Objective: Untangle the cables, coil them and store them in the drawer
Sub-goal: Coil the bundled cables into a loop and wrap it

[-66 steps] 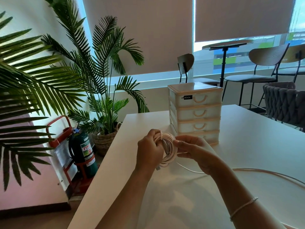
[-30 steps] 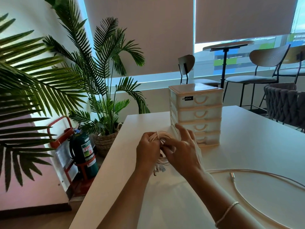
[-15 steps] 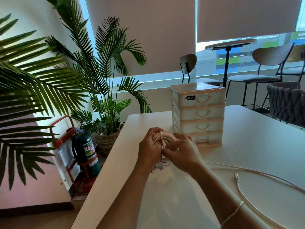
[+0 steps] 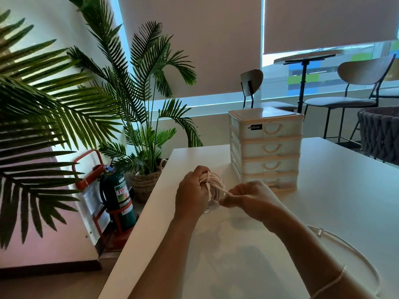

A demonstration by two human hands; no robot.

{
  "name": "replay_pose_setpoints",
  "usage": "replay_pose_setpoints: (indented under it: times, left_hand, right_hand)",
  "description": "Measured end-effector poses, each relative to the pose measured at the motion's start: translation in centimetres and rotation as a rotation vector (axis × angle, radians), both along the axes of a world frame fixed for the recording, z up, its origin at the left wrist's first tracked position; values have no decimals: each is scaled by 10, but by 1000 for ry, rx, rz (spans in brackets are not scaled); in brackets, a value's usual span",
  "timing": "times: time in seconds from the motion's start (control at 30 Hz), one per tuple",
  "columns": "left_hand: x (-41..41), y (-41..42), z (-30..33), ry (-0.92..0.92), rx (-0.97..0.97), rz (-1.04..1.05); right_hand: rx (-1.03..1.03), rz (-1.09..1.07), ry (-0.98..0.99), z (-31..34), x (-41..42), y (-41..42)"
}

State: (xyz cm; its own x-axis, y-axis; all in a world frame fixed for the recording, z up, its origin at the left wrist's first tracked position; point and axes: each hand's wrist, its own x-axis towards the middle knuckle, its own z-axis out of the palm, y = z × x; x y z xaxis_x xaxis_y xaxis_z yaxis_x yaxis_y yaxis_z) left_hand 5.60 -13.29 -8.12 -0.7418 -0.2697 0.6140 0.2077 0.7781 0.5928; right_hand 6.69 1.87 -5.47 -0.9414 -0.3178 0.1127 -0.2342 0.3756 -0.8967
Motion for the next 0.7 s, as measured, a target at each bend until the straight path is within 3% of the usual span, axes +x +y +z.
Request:
replay_pose_setpoints:
  times: [0.07,0.17,0.4,0.5,0.6,0.7]
  left_hand:
    - [0,-2,1,5,-3,10]
    - [-1,-8,2,10,24,28]
    - [0,-14,0,3,39,39]
    - [-3,-21,-1,17,116,67]
    - [-3,-22,-2,-2,159,77]
    - [-1,-21,-2,-2,127,91]
  right_hand:
    - [-129,106,1,-1,-2,4]
    - [-376,301,-170,-1,-3,9]
    - [-110,577,-389,3,-15,35]
    - [-271,704,-321,-6,-21,42]
    - [-469,761,-413,-10,-23,48]
    - [-325,836,-510,-2,-14,50]
